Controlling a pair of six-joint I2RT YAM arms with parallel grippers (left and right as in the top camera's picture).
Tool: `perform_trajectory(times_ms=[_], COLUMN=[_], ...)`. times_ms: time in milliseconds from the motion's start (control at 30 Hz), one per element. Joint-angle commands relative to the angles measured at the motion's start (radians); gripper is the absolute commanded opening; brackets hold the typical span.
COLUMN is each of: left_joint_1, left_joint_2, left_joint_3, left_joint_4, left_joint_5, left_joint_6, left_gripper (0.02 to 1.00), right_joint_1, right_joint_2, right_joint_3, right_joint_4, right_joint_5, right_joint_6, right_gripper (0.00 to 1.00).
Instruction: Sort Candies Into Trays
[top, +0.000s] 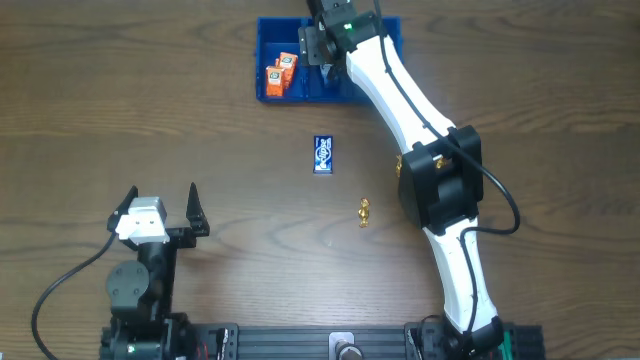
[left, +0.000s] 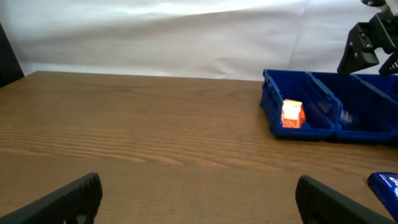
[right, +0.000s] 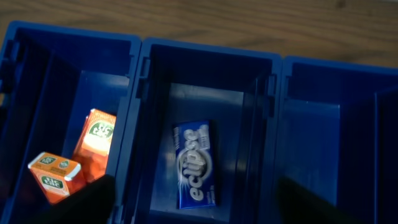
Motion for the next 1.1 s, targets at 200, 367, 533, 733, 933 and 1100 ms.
perform_trajectory(times_ms=[200, 367, 533, 733, 933, 1100], left_joint_1=[0.006, 0.006, 0.006, 0.006, 0.006, 0.006], left_joint_2=[-0.003, -0.003, -0.003, -0.003, -0.003, -0.003], left_joint_3=[-0.022, -0.022, -0.022, -0.022, -0.022, -0.022], left_joint_4=[-0.035, -0.035, -0.035, -0.035, -0.035, -0.035], left_joint_5=[-0.006, -0.006, -0.006, -0.006, -0.006, -0.006], left_joint_6=[0.004, 0.004, 0.004, 0.004, 0.004, 0.004], left_gripper=[0.998, 0.996, 0.998, 0.998, 0.998, 0.998], right_joint_1=[0.031, 0.133, 0.159, 0.151, 0.150, 0.150], right_joint_2=[-0.288, -0.315, -0.315, -0.275, -0.185, -0.135], right_joint_3=[0.027, -0.031, -0.336, -0.575, -0.576, -0.576], right_joint_4=[-0.323, -0.581, -0.400, -0.101, -0.062, -0.055], right_joint_5=[-0.052, -0.052, -0.071, -0.102, -0.106, -0.125], right_joint_6=[0.014, 0.156, 0.232, 0.232, 0.247, 0.251], right_gripper=[0.998, 0.998, 0.998, 0.998, 1.000, 0.901])
